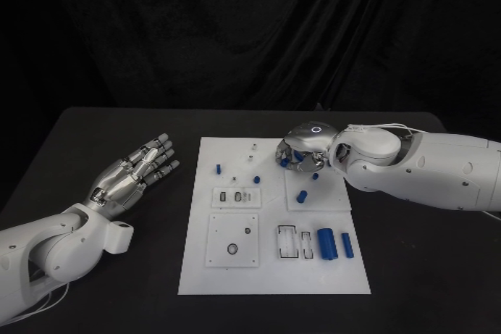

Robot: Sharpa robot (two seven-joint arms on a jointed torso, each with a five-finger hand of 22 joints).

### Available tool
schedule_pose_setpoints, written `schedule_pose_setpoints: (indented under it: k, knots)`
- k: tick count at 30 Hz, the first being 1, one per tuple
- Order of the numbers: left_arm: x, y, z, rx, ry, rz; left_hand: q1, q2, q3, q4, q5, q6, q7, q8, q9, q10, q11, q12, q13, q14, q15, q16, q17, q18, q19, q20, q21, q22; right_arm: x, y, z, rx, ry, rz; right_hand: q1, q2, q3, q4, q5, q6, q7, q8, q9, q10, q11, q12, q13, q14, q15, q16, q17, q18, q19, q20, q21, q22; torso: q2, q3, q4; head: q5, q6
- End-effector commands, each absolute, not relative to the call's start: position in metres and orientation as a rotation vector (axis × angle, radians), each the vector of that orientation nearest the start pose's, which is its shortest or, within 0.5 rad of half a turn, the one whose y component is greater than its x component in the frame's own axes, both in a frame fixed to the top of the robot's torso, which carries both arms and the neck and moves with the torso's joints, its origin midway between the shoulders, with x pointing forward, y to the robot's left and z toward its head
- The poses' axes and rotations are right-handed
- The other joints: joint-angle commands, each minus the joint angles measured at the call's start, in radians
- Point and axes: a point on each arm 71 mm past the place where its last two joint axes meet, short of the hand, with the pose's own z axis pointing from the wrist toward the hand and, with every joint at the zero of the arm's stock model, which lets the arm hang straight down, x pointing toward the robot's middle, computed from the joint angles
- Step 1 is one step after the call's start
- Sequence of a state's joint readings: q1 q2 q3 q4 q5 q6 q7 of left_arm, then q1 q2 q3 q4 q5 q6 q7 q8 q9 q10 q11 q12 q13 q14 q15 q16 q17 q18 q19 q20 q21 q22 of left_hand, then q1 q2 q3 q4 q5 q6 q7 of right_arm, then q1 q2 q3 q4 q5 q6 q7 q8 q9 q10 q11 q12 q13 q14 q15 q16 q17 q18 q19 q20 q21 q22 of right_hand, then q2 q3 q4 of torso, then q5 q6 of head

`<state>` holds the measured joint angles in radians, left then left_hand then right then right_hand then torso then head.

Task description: Assemble the parts on the task board

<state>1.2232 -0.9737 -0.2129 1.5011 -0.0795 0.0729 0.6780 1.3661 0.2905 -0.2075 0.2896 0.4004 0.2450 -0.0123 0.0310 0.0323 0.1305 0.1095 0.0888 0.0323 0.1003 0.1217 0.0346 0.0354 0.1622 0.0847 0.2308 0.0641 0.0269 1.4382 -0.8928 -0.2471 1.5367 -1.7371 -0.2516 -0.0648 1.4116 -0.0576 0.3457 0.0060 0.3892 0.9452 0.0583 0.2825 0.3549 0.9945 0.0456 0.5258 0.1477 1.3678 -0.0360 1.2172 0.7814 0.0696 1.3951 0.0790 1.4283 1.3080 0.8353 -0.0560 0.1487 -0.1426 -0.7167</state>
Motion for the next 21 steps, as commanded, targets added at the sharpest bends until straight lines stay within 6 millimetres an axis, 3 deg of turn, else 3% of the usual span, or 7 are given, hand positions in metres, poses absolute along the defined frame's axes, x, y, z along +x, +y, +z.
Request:
schedule_pose_setpoints:
  k: [1,12,21]
  knots:
    - [0.457,0.267,-0.195,-0.812,1.290,-1.933,0.014,0.000,0.006,-0.001,0.006,0.000,0.006,0.003,0.001,-0.006,0.001,0.006,-0.001,0.001,0.005,-0.002,0.001,0.018,0.001,0.008,-0.003,0.000,0.486,-0.217,-0.142,-0.580,1.504,0.459,0.019,0.007,0.009,-0.001,-0.006,0.037,0.035,0.008,0.076,0.034,-0.011,-0.008,0.001,0.016,-0.003,0.015,0.031,-0.008,0.013,-0.006,0.012,0.021,0.000,-0.0012,-0.0008,0.002,0.002]
    - [0.457,0.266,-0.195,-0.813,1.293,-1.933,0.017,-0.001,0.007,-0.001,0.010,0.002,0.006,0.004,0.001,-0.007,0.001,0.007,-0.001,0.001,0.007,-0.002,0.002,0.018,0.001,0.009,-0.002,0.000,0.493,-0.202,-0.115,-0.561,1.456,0.487,0.009,-0.003,0.007,0.009,-0.026,0.051,0.044,0.016,0.104,0.060,-0.009,-0.045,-0.006,0.030,0.000,0.027,0.063,-0.012,0.025,-0.004,0.019,0.038,0.000,-0.0014,-0.0004,0.007,0.008]
    - [0.459,0.263,-0.196,-0.811,1.298,-1.938,0.025,-0.001,0.013,-0.003,0.020,-0.001,0.007,0.003,0.001,-0.011,0.001,0.009,-0.002,0.000,0.008,-0.002,0.001,0.018,0.001,0.011,-0.003,0.000,0.513,-0.182,-0.112,-0.570,1.480,0.479,0.002,-0.004,0.007,0.018,-0.039,0.038,0.045,0.003,0.110,0.061,-0.004,-0.072,-0.011,0.034,0.004,0.033,0.079,-0.014,0.030,-0.002,0.022,0.045,0.001,-0.0025,0.0014,0.008,0.011]
